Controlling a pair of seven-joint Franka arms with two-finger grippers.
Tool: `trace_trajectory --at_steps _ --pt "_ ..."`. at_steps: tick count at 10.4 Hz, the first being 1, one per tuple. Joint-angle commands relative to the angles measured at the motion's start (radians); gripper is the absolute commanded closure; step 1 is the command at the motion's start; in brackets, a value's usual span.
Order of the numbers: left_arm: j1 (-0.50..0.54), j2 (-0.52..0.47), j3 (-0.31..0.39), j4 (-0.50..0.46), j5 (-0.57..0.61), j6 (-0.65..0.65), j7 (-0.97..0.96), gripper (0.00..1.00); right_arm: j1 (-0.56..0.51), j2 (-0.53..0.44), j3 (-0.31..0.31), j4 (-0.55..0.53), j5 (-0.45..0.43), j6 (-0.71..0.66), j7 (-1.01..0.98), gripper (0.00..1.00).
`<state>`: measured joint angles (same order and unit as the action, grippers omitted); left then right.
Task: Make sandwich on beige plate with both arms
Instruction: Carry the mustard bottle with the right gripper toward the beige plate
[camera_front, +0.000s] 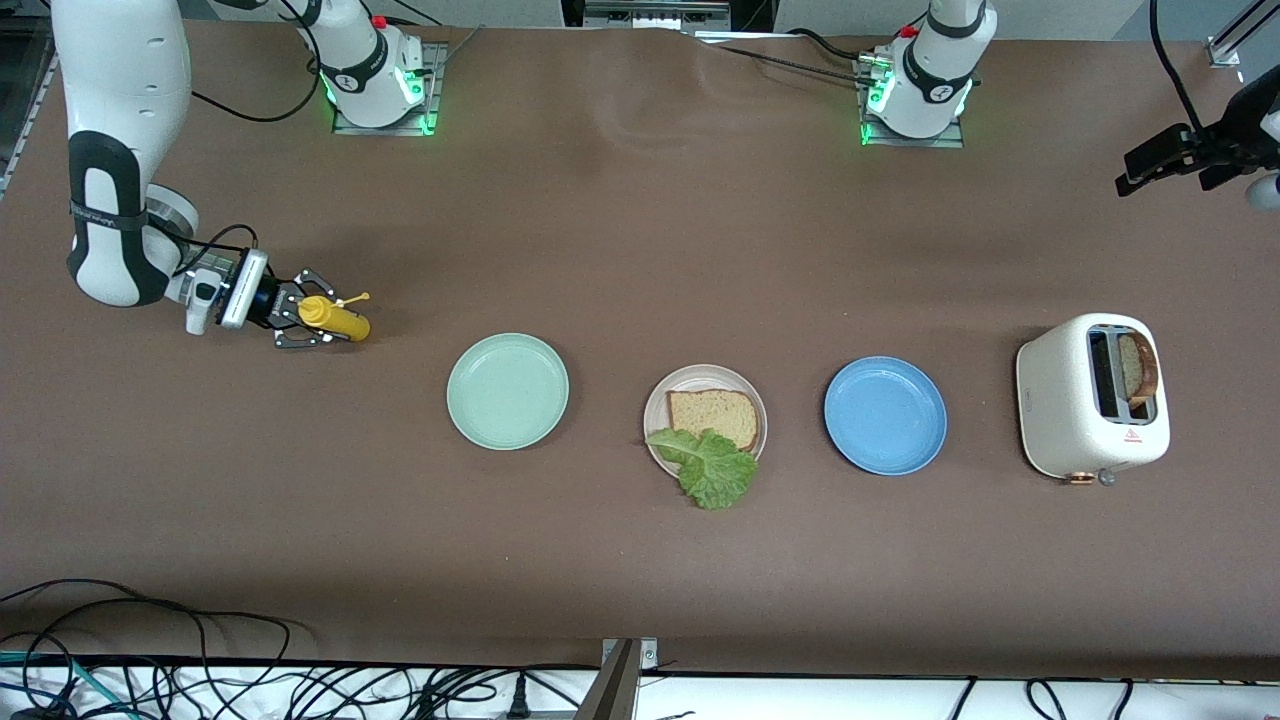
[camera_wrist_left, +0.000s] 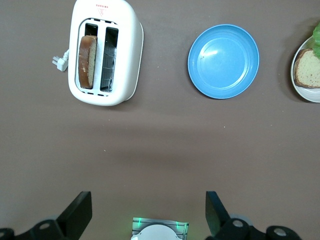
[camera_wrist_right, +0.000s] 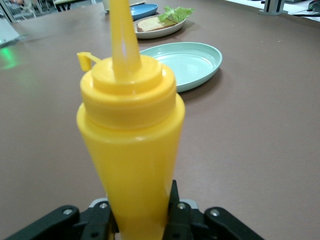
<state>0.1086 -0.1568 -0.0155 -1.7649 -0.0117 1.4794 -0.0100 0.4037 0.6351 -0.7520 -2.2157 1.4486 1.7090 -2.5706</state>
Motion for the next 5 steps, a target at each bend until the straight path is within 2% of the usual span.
trace_trajectory --at_steps 1,3,5 --pt "-0.001 0.043 -0.029 0.074 0.054 -0.012 -0.005 0.00 0.000 -0.015 0.019 0.124 -0.041 0.062 0.082 1.00" --pt "0.008 0.132 -0.018 0.190 0.093 -0.010 -0.005 0.00 0.001 -0.025 0.068 0.259 -0.163 0.128 0.246 1.00" --pt "0.013 0.146 -0.020 0.211 0.102 -0.013 -0.005 0.00 0.003 -0.031 0.129 0.379 -0.255 0.170 0.399 1.00"
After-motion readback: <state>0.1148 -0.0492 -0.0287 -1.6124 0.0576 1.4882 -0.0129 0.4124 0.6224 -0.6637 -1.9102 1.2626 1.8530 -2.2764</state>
